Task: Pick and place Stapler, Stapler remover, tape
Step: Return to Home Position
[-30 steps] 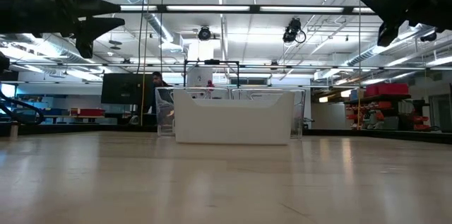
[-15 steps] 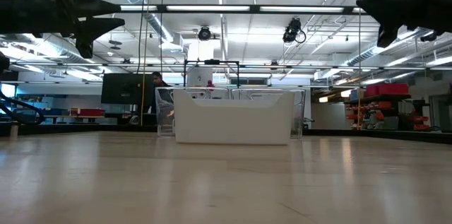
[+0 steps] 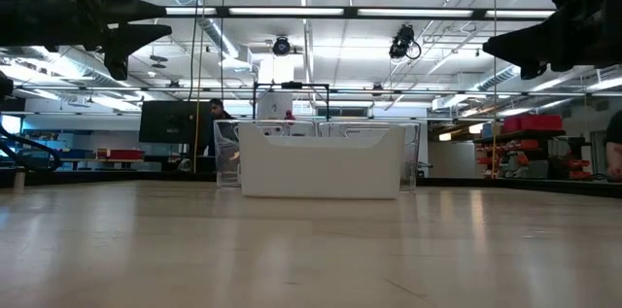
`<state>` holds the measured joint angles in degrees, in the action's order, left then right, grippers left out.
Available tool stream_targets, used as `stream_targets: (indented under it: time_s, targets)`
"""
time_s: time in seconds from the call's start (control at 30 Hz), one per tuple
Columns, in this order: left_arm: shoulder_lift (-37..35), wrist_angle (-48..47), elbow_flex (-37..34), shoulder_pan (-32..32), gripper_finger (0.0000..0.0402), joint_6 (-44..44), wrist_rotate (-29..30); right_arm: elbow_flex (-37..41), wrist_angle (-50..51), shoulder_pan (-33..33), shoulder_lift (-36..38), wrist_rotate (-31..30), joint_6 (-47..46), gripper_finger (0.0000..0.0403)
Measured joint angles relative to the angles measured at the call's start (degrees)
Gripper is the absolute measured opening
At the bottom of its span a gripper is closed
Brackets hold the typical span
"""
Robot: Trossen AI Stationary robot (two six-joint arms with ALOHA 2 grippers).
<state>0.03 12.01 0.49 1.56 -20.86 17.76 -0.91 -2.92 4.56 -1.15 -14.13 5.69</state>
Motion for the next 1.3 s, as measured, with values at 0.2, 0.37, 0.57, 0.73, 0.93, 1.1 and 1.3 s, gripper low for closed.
stream_targets:
  time_s: [0.2, 0.37, 0.57, 0.73, 0.93, 1.1, 1.3]
  targets:
    - [0.0, -0.01, 0.0, 0.0, 0.0144, 0.0, 0.0, 0.0, -0.02, 0.0, 0.0, 0.02, -3.3, 0.0082]
    - [0.0, -0.08, 0.0, -0.28, 0.0144, 0.15, -0.02, 0.0, 0.0, 0.0, 0.0, 0.03, -3.72, 0.0082]
    - [0.02, -1.66, -0.02, -1.54, 0.0144, 4.79, 0.02, 0.0, -0.04, 0.0, 0.0, 0.04, -3.72, 0.0082]
    - [0.0, -3.98, -0.02, -1.51, 0.0144, 4.48, 0.13, 0.0, 0.0, 0.0, 0.0, 0.02, -3.72, 0.0082]
    - [0.24, -9.09, 0.06, -1.38, 0.0144, 18.48, -6.71, 0.0, 0.0, 0.0, -0.02, 0.03, -3.71, 0.0082]
    - [0.03, -10.9, 0.0, -1.35, 0.0144, 16.82, -17.9, 0.0, 0.0, 0.0, -0.02, 0.04, -3.69, 0.0082]
    - [0.0, -11.13, 0.02, -0.72, 0.0144, 18.44, -18.2, 0.0, 0.03, 0.01, -0.02, 0.04, -3.69, 0.0082]
